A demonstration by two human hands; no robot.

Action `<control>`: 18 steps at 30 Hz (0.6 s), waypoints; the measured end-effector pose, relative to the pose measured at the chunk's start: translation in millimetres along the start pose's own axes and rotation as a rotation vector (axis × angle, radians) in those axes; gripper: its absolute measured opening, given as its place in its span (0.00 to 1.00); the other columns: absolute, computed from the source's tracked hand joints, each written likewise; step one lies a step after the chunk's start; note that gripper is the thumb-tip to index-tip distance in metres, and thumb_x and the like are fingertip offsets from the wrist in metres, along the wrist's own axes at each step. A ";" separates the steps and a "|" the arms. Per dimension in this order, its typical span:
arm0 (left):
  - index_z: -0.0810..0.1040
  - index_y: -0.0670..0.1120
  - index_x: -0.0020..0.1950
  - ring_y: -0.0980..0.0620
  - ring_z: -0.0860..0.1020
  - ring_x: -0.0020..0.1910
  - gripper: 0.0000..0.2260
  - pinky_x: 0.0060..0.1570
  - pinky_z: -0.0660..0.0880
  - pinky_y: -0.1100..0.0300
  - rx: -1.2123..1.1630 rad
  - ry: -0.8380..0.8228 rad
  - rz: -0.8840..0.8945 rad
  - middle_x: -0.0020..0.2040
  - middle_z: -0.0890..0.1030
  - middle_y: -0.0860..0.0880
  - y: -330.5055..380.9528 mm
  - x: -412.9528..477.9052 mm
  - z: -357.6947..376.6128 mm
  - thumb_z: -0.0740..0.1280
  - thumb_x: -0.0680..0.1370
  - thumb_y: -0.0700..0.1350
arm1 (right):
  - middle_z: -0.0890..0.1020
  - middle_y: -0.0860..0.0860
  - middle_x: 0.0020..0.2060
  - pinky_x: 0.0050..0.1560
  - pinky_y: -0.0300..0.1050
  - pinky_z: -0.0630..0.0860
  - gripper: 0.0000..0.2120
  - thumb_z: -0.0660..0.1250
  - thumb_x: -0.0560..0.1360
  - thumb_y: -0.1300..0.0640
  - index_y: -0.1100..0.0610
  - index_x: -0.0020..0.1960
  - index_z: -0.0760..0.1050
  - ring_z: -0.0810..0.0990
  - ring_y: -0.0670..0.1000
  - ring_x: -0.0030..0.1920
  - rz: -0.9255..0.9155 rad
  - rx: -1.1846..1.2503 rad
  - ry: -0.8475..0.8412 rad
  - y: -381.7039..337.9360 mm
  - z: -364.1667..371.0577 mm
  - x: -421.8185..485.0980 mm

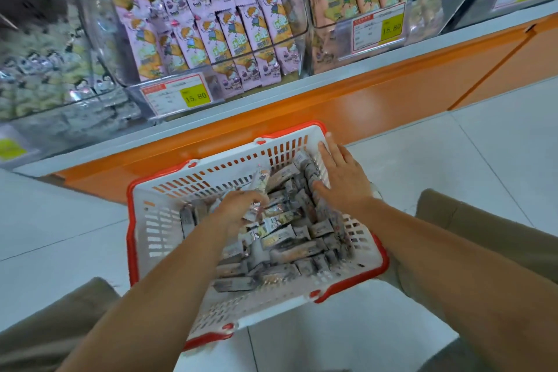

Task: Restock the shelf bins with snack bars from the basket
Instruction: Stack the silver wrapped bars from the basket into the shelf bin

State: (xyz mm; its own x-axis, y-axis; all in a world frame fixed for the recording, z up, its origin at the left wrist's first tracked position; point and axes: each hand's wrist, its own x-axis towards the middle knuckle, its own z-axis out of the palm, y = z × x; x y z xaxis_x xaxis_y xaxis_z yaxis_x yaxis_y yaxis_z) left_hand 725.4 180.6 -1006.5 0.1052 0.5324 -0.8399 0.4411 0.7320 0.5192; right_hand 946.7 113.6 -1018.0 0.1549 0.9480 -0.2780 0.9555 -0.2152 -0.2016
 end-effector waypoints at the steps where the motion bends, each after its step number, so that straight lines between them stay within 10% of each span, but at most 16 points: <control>1: 0.79 0.39 0.52 0.47 0.75 0.45 0.06 0.47 0.72 0.52 -0.044 0.016 0.020 0.55 0.74 0.46 0.9 -11.3 -5.1 0.67 0.78 0.40 | 0.36 0.51 0.78 0.77 0.53 0.52 0.36 0.56 0.81 0.46 0.54 0.79 0.38 0.42 0.55 0.79 -0.007 -0.001 -0.016 -1.4 -5.9 -0.9; 7: 0.74 0.47 0.57 0.58 0.73 0.41 0.11 0.30 0.74 0.65 -0.189 0.016 0.267 0.46 0.76 0.54 -7.1 -77.1 -44.6 0.70 0.76 0.41 | 0.53 0.53 0.79 0.75 0.52 0.55 0.28 0.58 0.81 0.57 0.54 0.79 0.54 0.56 0.55 0.77 -0.262 0.134 0.127 -41.2 -53.1 -19.3; 18: 0.80 0.45 0.53 0.44 0.81 0.45 0.09 0.47 0.77 0.51 -0.263 0.189 0.650 0.51 0.83 0.40 3.7 -183.3 -119.0 0.72 0.74 0.39 | 0.66 0.51 0.73 0.72 0.53 0.61 0.23 0.58 0.81 0.59 0.54 0.76 0.62 0.64 0.53 0.72 -0.591 0.220 0.365 -149.6 -150.2 -48.1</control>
State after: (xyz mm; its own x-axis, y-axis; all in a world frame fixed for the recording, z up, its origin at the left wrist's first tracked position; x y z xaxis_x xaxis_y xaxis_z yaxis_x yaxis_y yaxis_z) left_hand 601.7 136.4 -831.8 0.1073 0.9417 -0.3190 0.1099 0.3077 0.9451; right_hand 834.0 135.4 -833.4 -0.2607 0.9299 0.2594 0.8387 0.3512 -0.4162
